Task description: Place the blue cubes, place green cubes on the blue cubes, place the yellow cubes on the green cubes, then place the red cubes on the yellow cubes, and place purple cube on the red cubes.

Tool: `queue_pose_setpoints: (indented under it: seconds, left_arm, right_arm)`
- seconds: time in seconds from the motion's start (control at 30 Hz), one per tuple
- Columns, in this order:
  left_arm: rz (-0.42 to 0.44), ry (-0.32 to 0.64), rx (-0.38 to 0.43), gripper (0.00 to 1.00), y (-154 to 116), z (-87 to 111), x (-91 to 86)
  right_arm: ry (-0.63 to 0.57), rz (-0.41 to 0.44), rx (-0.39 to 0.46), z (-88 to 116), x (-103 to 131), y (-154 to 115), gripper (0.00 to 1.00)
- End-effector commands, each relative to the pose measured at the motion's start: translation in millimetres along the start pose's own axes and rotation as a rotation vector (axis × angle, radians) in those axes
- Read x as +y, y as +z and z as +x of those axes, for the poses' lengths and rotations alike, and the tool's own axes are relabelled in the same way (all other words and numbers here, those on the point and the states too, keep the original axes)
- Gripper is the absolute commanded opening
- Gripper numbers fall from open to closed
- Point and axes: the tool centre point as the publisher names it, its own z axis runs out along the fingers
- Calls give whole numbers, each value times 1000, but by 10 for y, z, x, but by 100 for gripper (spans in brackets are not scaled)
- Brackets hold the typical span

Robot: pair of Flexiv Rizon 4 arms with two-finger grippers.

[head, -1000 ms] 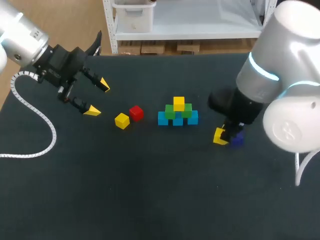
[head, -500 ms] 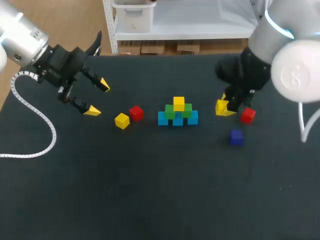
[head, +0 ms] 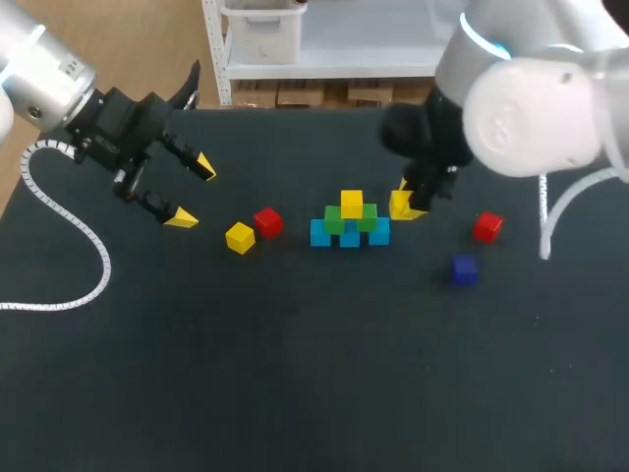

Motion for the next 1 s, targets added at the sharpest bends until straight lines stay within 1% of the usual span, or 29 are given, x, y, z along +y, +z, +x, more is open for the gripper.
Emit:
queue_pose_setpoints:
  seconds: [0.03, 0.33, 0.67, 1.0]
  left_arm:
    - [2, 1, 0, 100, 2, 6, 9]
    - [2, 1, 0, 100, 2, 6, 9]
    - [2, 1, 0, 100, 2, 6, 9]
    - [2, 1, 0, 100, 2, 6, 9]
  right_arm:
    - [9, -16, 13, -84, -76, 54, 0]
    - [-9, -14, 30, -240, -109, 134, 0]
    - [6, -9, 49, -231, -161, 160, 0]
    - [26, -3, 55, -223, -148, 174, 0]
